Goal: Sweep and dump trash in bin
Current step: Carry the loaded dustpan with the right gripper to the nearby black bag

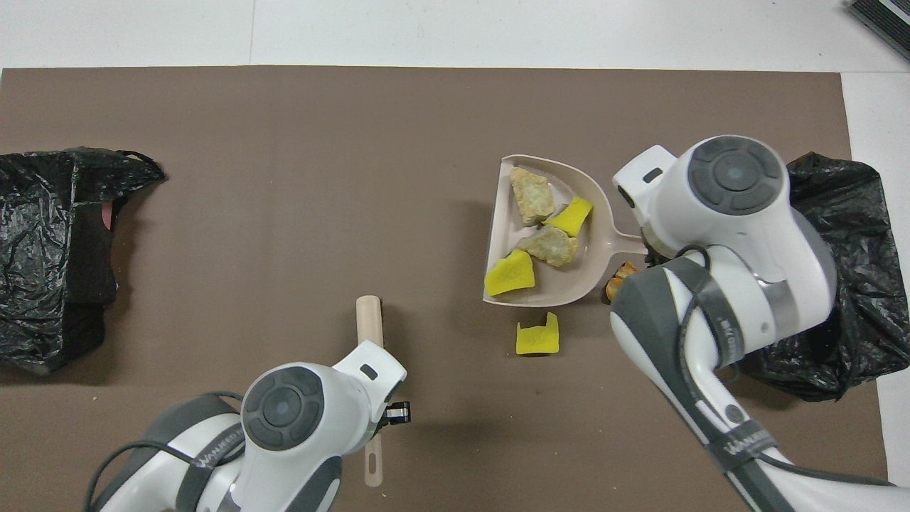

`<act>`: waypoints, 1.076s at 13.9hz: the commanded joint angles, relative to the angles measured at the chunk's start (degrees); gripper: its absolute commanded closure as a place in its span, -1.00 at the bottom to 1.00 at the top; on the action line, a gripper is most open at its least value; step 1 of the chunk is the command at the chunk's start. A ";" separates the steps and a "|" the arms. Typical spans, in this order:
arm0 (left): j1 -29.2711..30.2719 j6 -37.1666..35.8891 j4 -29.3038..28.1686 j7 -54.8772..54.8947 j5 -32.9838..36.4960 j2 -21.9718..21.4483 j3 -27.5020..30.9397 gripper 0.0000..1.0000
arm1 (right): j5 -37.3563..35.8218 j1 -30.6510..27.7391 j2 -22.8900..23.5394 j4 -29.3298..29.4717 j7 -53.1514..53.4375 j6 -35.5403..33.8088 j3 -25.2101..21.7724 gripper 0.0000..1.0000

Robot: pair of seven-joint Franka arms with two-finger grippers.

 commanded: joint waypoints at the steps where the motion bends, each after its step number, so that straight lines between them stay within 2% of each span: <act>1: -2.39 6.15 -6.44 -5.39 0.97 -2.61 -3.43 1.00 | 1.91 -7.05 -5.64 -2.29 -8.86 -2.53 0.62 1.00; 3: -6.33 11.86 -9.69 -10.48 0.97 -2.52 -4.14 1.00 | 1.91 -12.68 -7.84 -2.29 -16.32 -3.59 0.62 1.00; 4: -6.79 12.41 -10.05 -11.12 0.97 -2.61 -4.14 1.00 | 1.91 -15.49 -8.28 -2.38 -20.45 -3.68 0.45 1.00; 5: -6.44 12.59 -9.71 -11.12 0.97 -2.35 -4.05 0.38 | 1.91 -19.43 -8.46 -2.99 -24.75 -3.25 0.36 1.00; 6: -5.92 12.51 -9.36 -11.03 0.97 -1.82 -3.97 -0.99 | 1.83 -23.30 -8.73 -3.08 -28.19 -2.55 0.27 1.00; 7: -5.13 12.16 -8.66 -10.77 0.97 -1.64 -3.79 -1.00 | 1.74 -26.21 -8.82 -3.34 -31.79 -1.84 0.19 1.00; 10: 2.33 10.23 -5.41 -7.01 2.02 -1.47 -3.88 -1.00 | -0.01 -33.17 -8.99 -3.87 -40.59 4.47 0.01 1.00; 12: 8.03 8.91 -2.69 -2.71 2.73 -0.42 -3.88 -1.00 | -4.74 -35.46 -9.08 -4.48 -42.19 8.52 -0.08 1.00; 15: 15.77 1.71 4.50 3.97 5.62 2.56 -3.88 -1.00 | -13.61 -37.31 -8.99 -5.19 -41.41 14.40 -0.08 1.00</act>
